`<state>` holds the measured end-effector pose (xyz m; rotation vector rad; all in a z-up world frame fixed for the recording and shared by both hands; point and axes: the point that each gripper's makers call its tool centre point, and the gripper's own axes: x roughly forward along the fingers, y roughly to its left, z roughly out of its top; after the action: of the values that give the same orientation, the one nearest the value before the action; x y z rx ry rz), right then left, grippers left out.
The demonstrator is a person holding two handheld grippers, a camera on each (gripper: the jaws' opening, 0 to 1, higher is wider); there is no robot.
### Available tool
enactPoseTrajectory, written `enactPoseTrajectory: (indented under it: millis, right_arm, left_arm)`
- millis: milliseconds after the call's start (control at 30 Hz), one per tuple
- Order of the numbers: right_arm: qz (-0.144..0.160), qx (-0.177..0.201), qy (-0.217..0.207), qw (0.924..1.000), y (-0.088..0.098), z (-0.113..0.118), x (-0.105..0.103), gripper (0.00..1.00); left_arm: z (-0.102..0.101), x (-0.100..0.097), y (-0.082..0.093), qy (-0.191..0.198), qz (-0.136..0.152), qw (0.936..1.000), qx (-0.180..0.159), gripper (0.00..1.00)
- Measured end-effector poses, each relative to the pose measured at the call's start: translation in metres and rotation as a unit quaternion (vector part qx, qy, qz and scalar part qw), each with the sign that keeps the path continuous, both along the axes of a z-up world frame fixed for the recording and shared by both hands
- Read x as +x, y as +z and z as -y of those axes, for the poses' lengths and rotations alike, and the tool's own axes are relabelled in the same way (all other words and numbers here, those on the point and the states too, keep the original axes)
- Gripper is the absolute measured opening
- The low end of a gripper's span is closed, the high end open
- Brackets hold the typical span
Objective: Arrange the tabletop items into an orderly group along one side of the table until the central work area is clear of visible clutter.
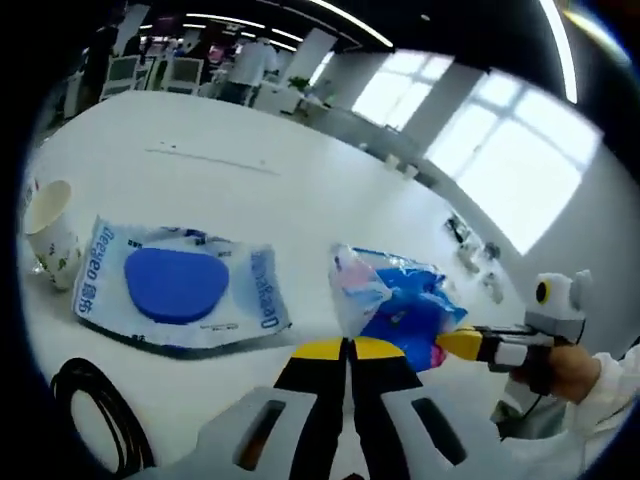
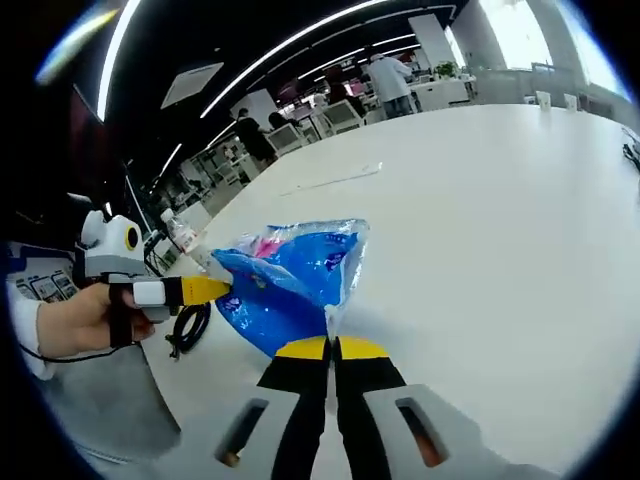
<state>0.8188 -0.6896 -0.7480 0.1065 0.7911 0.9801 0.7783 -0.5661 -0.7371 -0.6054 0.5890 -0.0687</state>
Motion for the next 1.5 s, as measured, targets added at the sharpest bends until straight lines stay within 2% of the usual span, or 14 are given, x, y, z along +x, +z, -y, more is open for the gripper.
enactPoseTrajectory:
  millis: [133,167,200,367,567,767,933,1000,1267,1500]
  right_arm:
    - [0.005,0.005,-0.005,1.0000,0.006,-0.004,0.014,0.00]
    - [0.008,0.002,-0.002,1.0000,0.004,-0.005,0.028,0.00]
    - [0.009,0.002,-0.001,1.0000,0.004,-0.006,0.032,0.00]
    - [0.014,-0.008,0.008,0.9998,-0.002,-0.013,0.041,0.00]
    - [0.006,-0.008,0.008,0.9999,-0.006,-0.019,0.049,0.00]
    - [0.000,-0.020,0.017,0.9997,-0.019,-0.024,0.061,0.00]
    - [-0.010,-0.028,0.021,0.9993,-0.031,-0.027,0.064,0.00]
    - [-0.014,-0.029,0.025,0.9991,-0.031,-0.027,0.059,0.00]
    - [-0.028,-0.038,0.031,0.9984,-0.042,-0.028,0.066,0.00]
    - [-0.037,-0.047,0.033,0.9976,-0.055,-0.026,0.064,0.00]
  left_arm:
    - [-0.001,0.015,-0.001,0.021,0.006,0.9994,-0.028,0.00]
    - [-0.002,0.017,-0.002,0.022,0.006,0.9993,-0.029,0.00]
    - [-0.002,0.019,-0.003,0.025,0.006,0.9992,-0.031,0.00]
    - [-0.003,0.027,-0.007,0.036,-0.001,0.9985,-0.042,0.00]
    - [-0.010,0.037,-0.011,0.046,-0.006,0.9977,-0.049,0.00]
    - [-0.013,0.041,-0.021,0.052,-0.021,0.9970,-0.054,0.00]
    - [-0.016,0.043,-0.030,0.058,-0.032,0.9961,-0.059,0.00]
    - [-0.017,0.042,-0.034,0.058,-0.040,0.9960,-0.055,0.00]
    - [-0.020,0.044,-0.046,0.067,-0.055,0.9943,-0.061,0.00]
    - [-0.018,0.045,-0.049,0.072,-0.058,0.9932,-0.070,0.00]
